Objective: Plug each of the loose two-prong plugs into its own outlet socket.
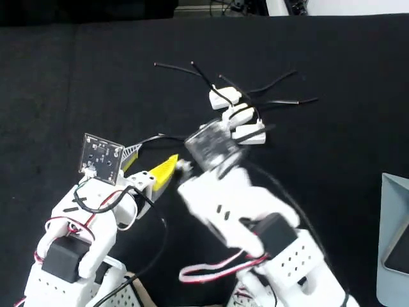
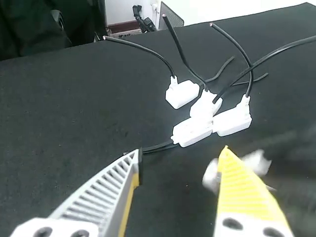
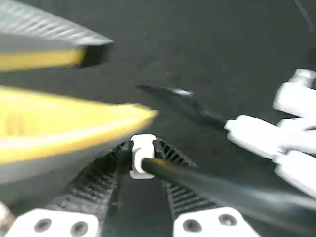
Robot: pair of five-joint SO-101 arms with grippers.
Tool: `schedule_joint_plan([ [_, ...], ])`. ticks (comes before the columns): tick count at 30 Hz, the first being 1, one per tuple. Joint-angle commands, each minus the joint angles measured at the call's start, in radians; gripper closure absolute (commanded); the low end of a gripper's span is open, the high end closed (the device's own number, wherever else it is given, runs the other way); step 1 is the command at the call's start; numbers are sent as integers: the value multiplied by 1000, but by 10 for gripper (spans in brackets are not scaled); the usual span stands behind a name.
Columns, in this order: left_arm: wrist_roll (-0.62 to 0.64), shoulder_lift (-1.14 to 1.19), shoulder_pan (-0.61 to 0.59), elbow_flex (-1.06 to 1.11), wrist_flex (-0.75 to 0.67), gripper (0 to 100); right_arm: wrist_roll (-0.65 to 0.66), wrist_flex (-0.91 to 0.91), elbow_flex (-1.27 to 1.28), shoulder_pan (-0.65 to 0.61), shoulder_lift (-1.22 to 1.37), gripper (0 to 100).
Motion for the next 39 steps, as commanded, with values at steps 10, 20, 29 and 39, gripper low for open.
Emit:
schedule_joint_plan([
  [10,-2,382,50,-105,-8,667,-193,-153,-131,502,-19,987],
  [20,-92,898,220,-269,-190,667,-301,-221,-130,661,-19,987],
  [29,77,1240,338,-372,-377,670,-301,-235,-128,681,-18,987],
  [39,212,1517,400,-578,-376,672,-298,-235,-128,681,-18,987],
])
